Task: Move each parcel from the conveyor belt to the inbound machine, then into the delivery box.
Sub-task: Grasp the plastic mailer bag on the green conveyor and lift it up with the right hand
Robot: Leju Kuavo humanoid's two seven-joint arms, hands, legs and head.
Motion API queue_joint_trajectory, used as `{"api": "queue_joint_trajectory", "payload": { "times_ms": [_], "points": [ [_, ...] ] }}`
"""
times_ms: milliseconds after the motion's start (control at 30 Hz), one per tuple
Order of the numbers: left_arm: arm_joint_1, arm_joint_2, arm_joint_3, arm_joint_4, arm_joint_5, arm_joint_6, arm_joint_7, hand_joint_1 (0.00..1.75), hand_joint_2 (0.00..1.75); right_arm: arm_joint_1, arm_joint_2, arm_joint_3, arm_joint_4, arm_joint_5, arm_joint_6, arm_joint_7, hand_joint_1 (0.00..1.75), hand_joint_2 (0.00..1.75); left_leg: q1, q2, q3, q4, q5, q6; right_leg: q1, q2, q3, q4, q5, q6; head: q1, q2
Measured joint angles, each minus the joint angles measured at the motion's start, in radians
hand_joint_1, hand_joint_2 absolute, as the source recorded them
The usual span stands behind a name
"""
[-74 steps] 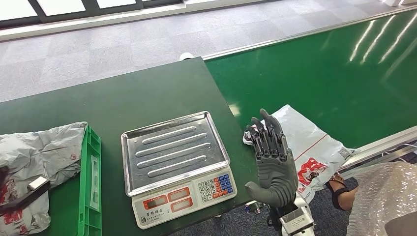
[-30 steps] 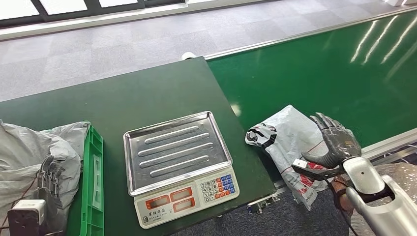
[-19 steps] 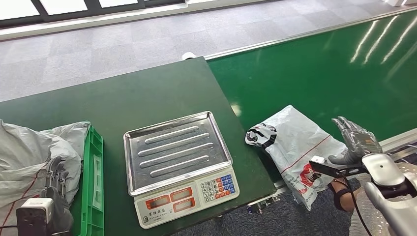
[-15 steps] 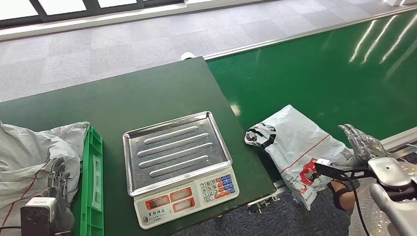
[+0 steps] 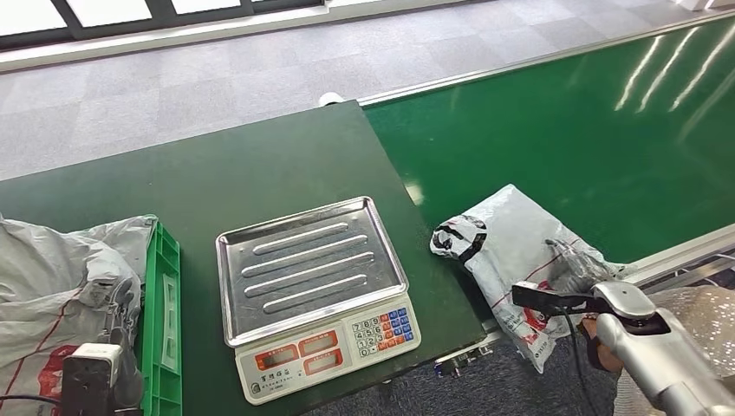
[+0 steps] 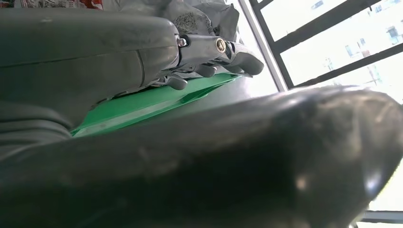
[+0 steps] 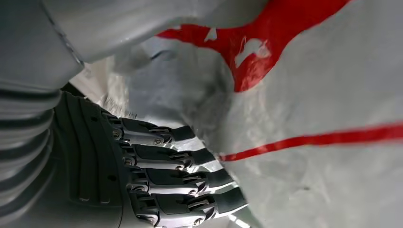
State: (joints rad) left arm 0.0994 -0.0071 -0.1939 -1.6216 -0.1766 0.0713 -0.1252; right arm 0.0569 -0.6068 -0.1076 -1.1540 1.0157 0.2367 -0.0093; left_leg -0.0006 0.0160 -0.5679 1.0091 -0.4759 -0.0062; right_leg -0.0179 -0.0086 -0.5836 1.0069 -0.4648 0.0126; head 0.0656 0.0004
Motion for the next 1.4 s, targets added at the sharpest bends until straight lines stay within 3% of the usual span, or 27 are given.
{"api": "queue_joint_trajectory", "payload": {
  "times_ms": [233,467,600,633,933,1167,1400],
  "points": [
    [-0.001,-0.005,0.0,0.007,-0.003,-0.002,0.009,0.0,0.0,-0.115,0.033,0.126,0.132,-0.031,-0.033,-0.033,0.0,1.75,0.0,0.0,0.0,0.0,0.0,0.0,0.0,-0.001,0.001,0.0,0.0,0.0,0.0,0.0],
    [-0.007,-0.011,0.0,0.023,-0.002,-0.018,0.017,0.0,0.0,-0.147,0.053,0.192,0.186,-0.06,-0.041,-0.034,0.0,1.75,0.0,-0.001,0.0,0.0,0.0,0.0,0.0,-0.001,0.001,0.0,0.0,0.0,0.0,0.0],
    [-0.008,-0.012,0.0,0.026,-0.002,-0.02,0.018,0.0,0.0,-0.15,0.054,0.222,0.19,-0.07,-0.032,-0.015,1.69,1.75,0.0,-0.001,0.001,0.0,0.0,0.0,0.0,-0.001,0.001,0.0,0.0,0.0,0.0,0.0],
    [-0.008,-0.012,0.0,0.026,-0.002,-0.02,0.018,0.0,0.0,-0.149,0.053,0.229,0.187,-0.067,-0.03,-0.008,1.75,1.75,0.0,-0.001,0.0,0.0,0.0,0.0,0.0,-0.001,0.001,0.0,0.0,0.0,0.0,0.0],
    [-0.001,-0.012,0.0,0.022,-0.007,-0.03,0.024,0.0,0.0,-0.126,0.051,0.269,0.081,-0.02,-0.078,0.059,1.75,1.75,0.0,-0.001,0.002,0.0,0.0,0.0,0.0,-0.001,0.003,0.0,0.0,0.0,0.0,0.0],
    [0.042,-0.013,0.001,-0.023,-0.018,-0.029,0.026,0.0,0.0,-0.073,0.084,0.256,-0.037,0.057,-0.233,0.094,1.75,1.75,0.0,-0.001,-0.001,0.0,0.0,0.0,0.0,-0.001,0.003,0.0,0.0,0.0,0.0,0.0],
    [0.076,-0.021,0.002,-0.063,-0.029,-0.031,0.021,0.0,0.0,-0.022,0.139,0.181,-0.18,0.129,-0.377,0.118,1.75,1.75,0.0,-0.003,0.0,0.0,0.0,0.0,0.0,-0.003,0.002,0.0,0.0,0.0,0.0,0.0]
  ]
}}
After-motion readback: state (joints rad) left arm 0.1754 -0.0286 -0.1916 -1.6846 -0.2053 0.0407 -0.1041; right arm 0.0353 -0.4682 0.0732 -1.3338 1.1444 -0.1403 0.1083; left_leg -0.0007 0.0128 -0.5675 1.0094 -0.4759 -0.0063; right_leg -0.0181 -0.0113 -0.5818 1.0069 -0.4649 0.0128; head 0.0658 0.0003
